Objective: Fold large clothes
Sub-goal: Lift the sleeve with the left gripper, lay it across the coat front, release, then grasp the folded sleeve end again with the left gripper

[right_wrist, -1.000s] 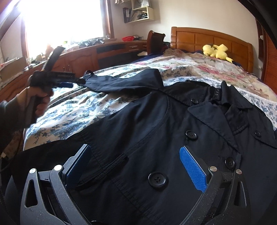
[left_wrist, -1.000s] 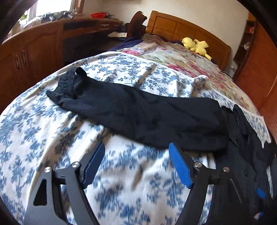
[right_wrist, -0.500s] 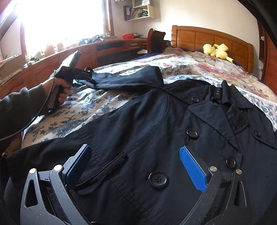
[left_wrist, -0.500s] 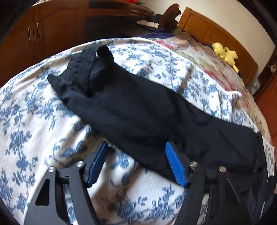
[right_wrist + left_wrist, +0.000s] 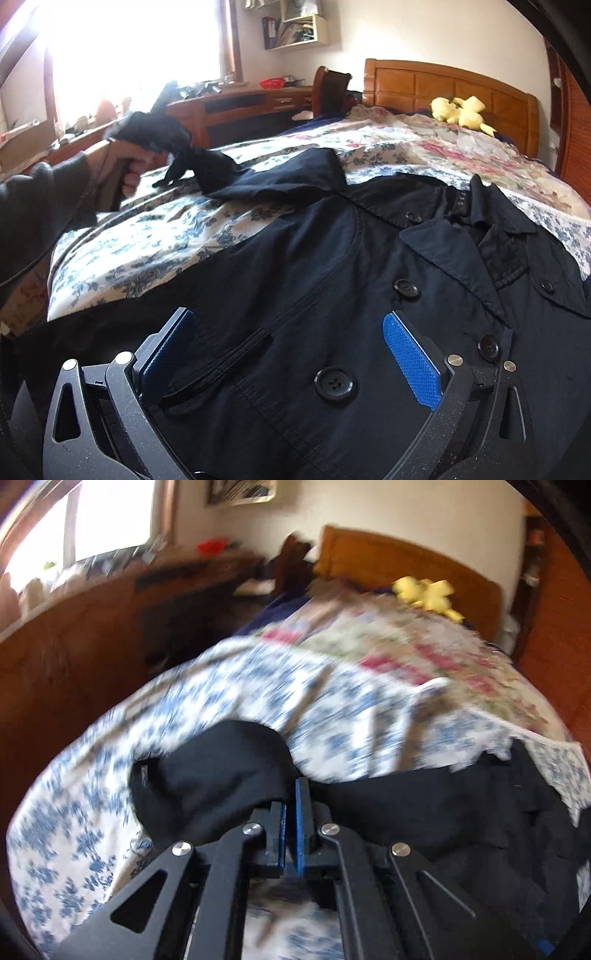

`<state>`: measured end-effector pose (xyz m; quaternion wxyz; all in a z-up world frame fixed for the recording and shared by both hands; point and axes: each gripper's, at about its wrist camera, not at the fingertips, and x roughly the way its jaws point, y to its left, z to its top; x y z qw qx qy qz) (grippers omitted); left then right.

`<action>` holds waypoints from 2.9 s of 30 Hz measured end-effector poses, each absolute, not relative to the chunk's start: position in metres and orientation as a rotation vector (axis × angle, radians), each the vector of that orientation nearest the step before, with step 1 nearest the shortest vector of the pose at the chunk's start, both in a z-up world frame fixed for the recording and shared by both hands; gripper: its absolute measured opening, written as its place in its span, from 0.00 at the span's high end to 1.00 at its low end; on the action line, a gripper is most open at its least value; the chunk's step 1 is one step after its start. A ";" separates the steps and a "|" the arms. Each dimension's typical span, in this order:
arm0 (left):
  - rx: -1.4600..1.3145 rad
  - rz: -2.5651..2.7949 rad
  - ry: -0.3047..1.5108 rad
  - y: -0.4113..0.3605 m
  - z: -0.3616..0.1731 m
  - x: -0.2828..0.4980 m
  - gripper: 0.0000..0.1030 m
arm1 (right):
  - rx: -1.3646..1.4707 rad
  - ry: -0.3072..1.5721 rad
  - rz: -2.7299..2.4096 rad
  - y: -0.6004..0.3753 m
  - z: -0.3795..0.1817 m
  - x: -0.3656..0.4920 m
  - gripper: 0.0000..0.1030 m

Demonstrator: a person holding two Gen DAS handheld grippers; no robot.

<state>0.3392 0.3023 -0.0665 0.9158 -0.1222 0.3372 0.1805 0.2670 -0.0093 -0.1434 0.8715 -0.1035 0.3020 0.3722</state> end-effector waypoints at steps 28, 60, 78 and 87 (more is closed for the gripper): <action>-0.035 0.054 0.801 0.113 -0.063 0.265 0.95 | -0.176 0.653 0.648 -0.115 -0.132 0.241 0.00; -0.285 0.121 0.931 0.208 -0.145 0.229 0.48 | -0.215 0.643 0.631 -0.103 -0.136 0.242 0.00; -0.405 0.125 0.993 0.214 -0.172 0.255 0.53 | -0.220 0.660 0.635 -0.103 -0.138 0.245 0.00; -0.296 0.137 0.843 0.195 -0.116 0.241 0.90 | -0.196 0.684 0.639 -0.109 -0.136 0.246 0.00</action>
